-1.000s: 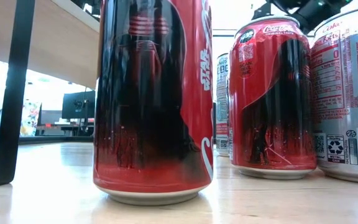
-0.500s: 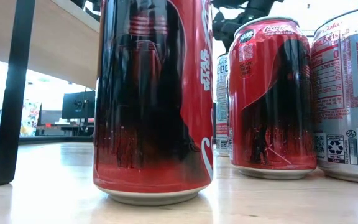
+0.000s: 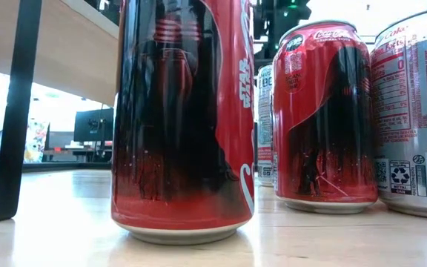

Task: Place canned beverage on shelf
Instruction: Put the orange soda can on the shelf

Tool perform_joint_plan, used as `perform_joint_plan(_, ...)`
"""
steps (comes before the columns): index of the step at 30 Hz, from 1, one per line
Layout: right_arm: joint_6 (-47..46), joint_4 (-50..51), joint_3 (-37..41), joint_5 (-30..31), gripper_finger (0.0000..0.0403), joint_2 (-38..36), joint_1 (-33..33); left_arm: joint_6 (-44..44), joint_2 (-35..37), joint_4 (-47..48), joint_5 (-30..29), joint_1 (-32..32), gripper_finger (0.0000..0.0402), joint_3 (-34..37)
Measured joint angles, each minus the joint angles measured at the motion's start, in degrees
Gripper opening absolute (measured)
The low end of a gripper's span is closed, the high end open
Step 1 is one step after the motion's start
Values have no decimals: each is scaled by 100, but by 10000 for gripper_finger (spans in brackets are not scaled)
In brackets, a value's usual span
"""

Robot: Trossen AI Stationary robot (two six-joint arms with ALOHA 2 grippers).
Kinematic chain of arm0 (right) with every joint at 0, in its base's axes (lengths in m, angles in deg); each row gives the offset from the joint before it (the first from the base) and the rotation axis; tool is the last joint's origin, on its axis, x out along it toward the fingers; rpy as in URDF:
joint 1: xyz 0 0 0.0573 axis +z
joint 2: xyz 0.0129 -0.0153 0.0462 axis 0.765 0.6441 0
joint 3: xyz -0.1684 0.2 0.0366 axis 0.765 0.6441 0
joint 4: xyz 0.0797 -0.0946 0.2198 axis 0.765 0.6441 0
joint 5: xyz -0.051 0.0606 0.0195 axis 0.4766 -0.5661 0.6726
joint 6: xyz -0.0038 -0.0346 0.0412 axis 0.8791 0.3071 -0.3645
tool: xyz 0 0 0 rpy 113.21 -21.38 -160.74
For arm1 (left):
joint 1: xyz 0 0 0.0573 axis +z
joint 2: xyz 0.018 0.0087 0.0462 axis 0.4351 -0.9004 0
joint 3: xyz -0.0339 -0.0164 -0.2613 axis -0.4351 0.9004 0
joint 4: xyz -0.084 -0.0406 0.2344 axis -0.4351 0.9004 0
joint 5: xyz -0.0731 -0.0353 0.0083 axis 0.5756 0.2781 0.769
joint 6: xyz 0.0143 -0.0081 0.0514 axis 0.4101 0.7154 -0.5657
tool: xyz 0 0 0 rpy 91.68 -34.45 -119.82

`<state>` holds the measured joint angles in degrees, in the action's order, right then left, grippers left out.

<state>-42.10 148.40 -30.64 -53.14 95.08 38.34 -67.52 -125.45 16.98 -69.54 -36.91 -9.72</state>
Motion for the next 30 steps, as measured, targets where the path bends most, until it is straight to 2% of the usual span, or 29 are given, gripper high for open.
perform_joint_plan(6, -278, 210, 0, -425, 387, -9, -208, -68, 476, 688, 55, 1, 242, 2)
perform_joint_plan(11, -535, 306, 0, -456, 387, -9, -160, 88, 748, 994, 54, -104, 242, 2)
perform_joint_plan(21, -695, 526, 0, -587, 387, -7, 107, 148, 772, 1006, 53, -590, 242, 2)
perform_joint_plan(30, -673, 512, 257, -818, 387, -7, 208, 548, 772, 1191, 50, -1025, 242, 2)
